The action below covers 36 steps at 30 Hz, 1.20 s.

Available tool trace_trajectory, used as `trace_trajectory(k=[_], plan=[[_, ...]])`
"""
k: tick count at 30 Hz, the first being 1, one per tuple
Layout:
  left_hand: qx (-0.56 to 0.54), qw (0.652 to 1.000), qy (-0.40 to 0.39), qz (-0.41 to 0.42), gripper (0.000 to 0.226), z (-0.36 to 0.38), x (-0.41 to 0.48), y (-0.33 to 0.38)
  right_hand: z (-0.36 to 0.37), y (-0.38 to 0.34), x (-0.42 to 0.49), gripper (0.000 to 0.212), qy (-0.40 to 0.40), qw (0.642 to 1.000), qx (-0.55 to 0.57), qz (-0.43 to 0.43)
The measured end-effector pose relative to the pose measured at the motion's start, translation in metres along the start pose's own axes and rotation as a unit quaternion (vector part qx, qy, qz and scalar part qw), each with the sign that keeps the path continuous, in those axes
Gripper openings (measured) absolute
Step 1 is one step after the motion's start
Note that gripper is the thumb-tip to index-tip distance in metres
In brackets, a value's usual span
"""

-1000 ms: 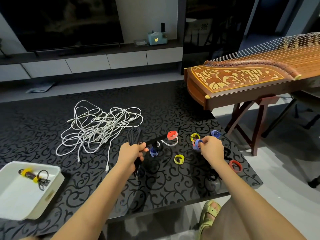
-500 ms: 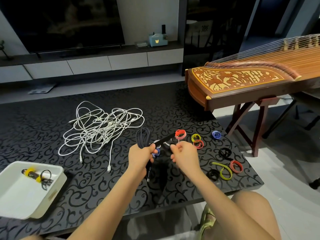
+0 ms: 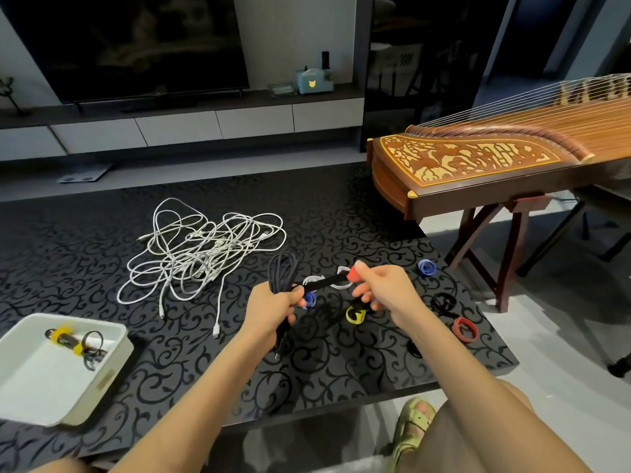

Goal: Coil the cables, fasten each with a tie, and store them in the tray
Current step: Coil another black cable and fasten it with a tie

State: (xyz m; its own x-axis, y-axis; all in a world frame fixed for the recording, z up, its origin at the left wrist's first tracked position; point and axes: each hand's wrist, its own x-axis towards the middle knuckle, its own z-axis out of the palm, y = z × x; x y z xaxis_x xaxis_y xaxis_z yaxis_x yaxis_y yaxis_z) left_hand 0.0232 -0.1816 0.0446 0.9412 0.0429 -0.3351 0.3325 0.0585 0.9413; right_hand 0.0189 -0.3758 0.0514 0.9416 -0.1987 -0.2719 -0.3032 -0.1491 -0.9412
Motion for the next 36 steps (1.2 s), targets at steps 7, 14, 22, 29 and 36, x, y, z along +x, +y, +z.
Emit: trace_trajectory(k=[7, 14, 22, 29, 36], plan=[[-0.004, 1.000, 0.000, -0.009, 0.014, 0.001, -0.009, 0.005, -0.009, -0.001, 0.021, 0.035, 0.084, 0.995, 0.048, 0.035], [0.020, 0.999, 0.042, -0.018, 0.023, 0.000, -0.010, 0.012, -0.010, -0.004, 0.036, 0.031, 0.231, 0.934, -0.265, -0.059], [-0.097, 0.992, -0.003, -0.084, 0.017, -0.028, -0.010, 0.018, -0.023, -0.012, 0.027, 0.026, 0.062, 0.926, -0.372, 0.005], [-0.232, 0.939, -0.101, -0.233, 0.020, -0.011, -0.019, 0.019, 0.011, -0.024, -0.024, 0.022, -0.083, 0.993, -0.025, -0.080], [-0.061, 0.979, -0.153, -0.123, 0.013, -0.017, -0.033, 0.017, 0.026, -0.039, -0.048, 0.022, -0.057, 0.979, 0.193, 0.029]])
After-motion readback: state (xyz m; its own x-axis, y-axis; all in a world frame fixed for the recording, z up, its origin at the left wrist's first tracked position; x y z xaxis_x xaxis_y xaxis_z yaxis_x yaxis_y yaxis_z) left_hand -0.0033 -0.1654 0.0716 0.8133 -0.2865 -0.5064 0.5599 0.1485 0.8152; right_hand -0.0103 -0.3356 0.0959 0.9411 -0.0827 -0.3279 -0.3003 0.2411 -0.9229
